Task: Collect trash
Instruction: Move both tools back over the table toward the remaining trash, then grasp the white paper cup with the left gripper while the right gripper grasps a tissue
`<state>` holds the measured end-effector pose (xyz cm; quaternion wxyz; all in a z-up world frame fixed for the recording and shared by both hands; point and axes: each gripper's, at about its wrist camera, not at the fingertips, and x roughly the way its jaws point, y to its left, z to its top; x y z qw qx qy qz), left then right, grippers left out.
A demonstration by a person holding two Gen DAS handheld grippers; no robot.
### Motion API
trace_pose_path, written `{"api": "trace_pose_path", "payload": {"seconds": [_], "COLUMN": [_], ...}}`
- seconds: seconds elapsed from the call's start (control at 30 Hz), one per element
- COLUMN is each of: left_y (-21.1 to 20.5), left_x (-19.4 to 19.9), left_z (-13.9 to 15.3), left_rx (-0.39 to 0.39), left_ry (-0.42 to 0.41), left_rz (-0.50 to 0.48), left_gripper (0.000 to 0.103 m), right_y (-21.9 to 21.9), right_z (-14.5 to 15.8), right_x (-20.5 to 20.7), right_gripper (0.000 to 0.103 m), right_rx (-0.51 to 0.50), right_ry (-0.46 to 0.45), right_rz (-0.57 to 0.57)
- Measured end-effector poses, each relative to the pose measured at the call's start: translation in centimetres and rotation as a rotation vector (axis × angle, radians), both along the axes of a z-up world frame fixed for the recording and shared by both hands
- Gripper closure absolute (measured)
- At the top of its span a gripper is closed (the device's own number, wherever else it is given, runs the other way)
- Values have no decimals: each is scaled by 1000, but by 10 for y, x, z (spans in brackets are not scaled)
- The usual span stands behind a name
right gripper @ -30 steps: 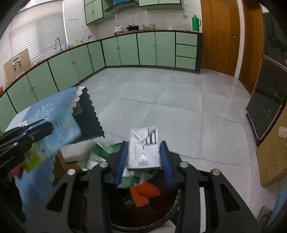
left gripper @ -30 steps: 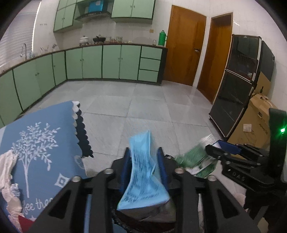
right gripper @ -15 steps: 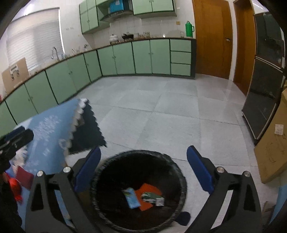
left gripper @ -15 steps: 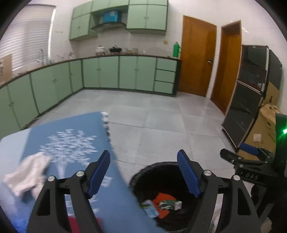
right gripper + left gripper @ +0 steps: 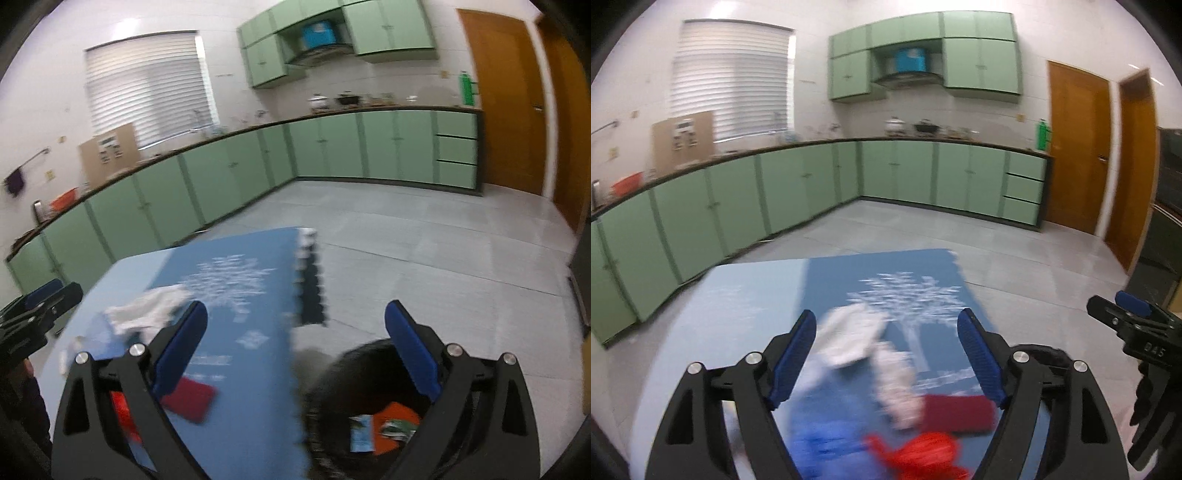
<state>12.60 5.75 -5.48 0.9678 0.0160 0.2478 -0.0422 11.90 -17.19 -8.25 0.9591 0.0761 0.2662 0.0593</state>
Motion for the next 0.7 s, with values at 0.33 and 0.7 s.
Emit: {"api": "trace_pose_path", "payload": {"seconds": [0.33,0.7], "left_y": [100,144], "left_x": [-14,-8], "left_z": [-31,-75], "left_rx": [38,37], "left_ry": [53,149], "left_rz": [216,280], "left_gripper": [26,26], "right_y": [103,165], "right_z": [-10,-49], "right_x": [26,62], "right_gripper": [9,24], "right_rx": [-42,-107], "right_ry": [18,138], "right_rz": [199,277]}}
